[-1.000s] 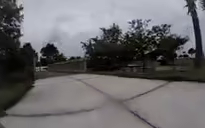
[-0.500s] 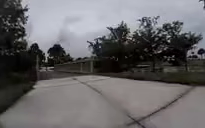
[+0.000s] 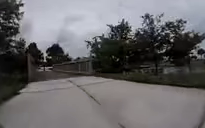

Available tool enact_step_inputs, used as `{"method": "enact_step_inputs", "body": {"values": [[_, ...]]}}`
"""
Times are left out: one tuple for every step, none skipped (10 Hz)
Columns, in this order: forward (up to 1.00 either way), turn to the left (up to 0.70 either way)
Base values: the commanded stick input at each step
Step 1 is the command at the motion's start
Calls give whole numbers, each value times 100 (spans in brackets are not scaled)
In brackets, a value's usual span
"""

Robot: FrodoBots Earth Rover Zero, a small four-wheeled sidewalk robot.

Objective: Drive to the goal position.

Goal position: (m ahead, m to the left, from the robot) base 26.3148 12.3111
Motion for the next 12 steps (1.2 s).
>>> {"method": "enact_step_inputs", "body": {"values": [[85, 34], [85, 34], [85, 34], [85, 29], [85, 3], [85, 0], [85, 0], [85, 0], [85, 0], [85, 0], [85, 0], [85, 0]]}}
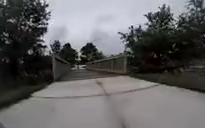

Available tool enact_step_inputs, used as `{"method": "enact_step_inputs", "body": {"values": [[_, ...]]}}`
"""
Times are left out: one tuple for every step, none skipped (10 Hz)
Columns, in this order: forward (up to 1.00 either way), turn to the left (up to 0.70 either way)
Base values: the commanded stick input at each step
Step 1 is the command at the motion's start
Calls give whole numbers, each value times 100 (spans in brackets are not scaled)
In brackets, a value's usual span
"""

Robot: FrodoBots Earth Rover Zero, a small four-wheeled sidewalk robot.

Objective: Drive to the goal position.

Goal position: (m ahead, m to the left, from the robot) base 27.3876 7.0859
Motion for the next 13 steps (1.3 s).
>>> {"method": "enact_step_inputs", "body": {"values": [[85, 0], [85, 0], [85, 14], [85, 34], [85, 34], [85, 34], [85, 34], [85, 34], [85, 34], [85, 15], [85, 0], [85, 0], [85, 0]]}}
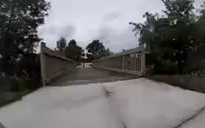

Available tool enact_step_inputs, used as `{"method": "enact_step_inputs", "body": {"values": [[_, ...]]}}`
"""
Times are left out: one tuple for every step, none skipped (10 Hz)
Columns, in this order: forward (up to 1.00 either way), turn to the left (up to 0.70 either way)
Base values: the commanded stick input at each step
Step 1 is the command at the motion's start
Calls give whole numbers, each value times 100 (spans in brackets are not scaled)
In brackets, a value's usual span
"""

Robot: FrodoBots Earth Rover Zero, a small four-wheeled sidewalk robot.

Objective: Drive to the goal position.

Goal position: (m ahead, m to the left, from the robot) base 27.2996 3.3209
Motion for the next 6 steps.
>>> {"method": "enact_step_inputs", "body": {"values": [[85, 0], [85, 0], [85, 0], [85, 0], [85, 0], [85, 0]]}}
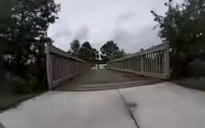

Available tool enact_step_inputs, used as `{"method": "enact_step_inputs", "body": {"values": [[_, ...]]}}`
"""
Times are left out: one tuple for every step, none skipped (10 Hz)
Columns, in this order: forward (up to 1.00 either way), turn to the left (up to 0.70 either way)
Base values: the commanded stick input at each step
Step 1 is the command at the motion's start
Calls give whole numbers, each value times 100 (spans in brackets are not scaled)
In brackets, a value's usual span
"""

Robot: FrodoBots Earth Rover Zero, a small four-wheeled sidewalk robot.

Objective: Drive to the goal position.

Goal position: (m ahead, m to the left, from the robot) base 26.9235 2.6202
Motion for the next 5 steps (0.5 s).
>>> {"method": "enact_step_inputs", "body": {"values": [[85, 0], [85, 0], [85, 0], [85, 0], [85, 0]]}}
